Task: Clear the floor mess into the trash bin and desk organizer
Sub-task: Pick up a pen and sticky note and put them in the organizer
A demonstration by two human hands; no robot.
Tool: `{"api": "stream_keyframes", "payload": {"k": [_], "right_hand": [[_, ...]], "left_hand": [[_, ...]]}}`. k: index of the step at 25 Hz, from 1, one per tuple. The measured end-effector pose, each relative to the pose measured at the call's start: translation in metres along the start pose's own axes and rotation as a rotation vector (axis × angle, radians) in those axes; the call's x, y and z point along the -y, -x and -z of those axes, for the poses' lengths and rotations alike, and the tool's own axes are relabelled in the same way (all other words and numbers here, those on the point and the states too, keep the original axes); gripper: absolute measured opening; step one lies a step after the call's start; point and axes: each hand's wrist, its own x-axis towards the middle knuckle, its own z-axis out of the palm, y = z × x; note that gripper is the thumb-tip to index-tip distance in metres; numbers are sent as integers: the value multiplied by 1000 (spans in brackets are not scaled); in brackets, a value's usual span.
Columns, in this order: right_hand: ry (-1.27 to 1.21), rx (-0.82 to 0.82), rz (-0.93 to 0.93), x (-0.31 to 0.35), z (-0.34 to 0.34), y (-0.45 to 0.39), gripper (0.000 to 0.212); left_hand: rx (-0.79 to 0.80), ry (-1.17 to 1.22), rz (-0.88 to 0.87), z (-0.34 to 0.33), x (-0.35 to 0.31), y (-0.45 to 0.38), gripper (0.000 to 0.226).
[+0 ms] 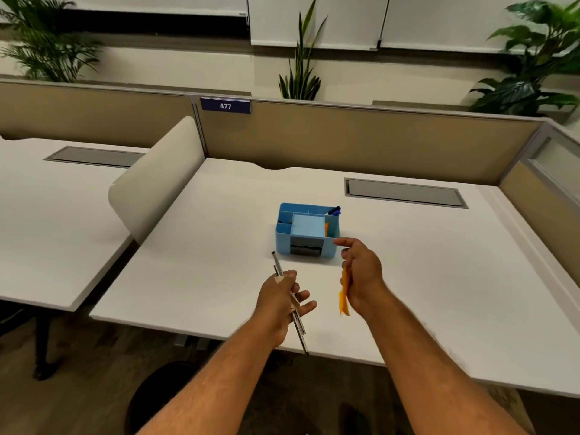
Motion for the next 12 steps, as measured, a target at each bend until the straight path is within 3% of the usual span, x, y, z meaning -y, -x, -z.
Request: {"api": "stream_keyframes", "payload": {"k": [4, 9, 12], "right_hand": [[-91, -62, -110, 21, 29, -76, 48], [-137, -42, -183, 26, 46, -162, 45], [-113, -23, -228, 25, 43, -210, 43]], "left_hand": [[-56, -258, -61, -62, 1, -33, 26], [-211, -271, 18, -126, 4, -76, 37], [-326, -237, 50, -147, 10, -98, 24]]}}
